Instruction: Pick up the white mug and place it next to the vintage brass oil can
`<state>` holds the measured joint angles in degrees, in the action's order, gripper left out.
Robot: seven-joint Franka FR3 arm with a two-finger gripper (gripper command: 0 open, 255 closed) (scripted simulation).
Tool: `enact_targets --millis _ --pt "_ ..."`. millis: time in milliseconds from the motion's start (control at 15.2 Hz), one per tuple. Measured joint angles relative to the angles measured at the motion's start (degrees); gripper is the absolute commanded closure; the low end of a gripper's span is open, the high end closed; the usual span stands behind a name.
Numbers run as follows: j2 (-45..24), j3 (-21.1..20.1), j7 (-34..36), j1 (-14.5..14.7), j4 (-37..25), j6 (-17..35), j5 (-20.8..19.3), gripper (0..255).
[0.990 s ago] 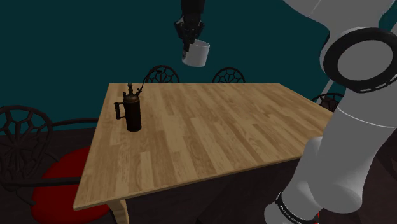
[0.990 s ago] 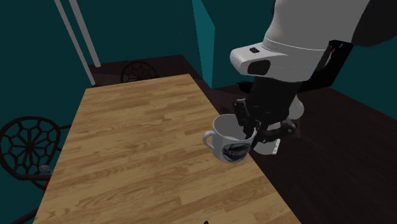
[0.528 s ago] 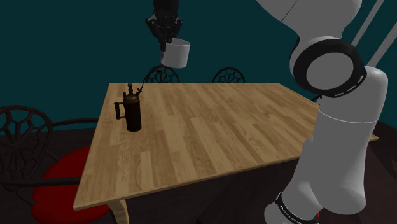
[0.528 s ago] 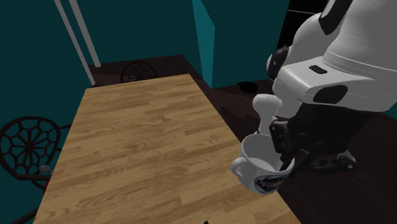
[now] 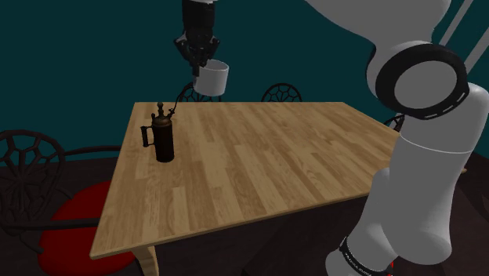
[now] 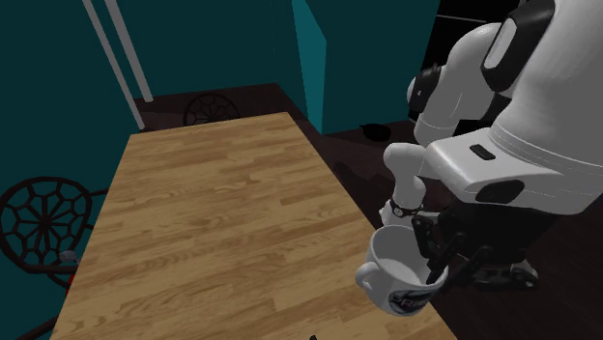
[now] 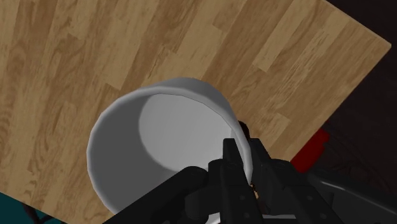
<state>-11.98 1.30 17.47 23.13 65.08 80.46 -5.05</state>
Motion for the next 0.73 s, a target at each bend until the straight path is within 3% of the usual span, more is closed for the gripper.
enact_targets --millis 726 --pt "4.47 0.0 0.82 -0.08 15.11 10.61 -0.03 255"
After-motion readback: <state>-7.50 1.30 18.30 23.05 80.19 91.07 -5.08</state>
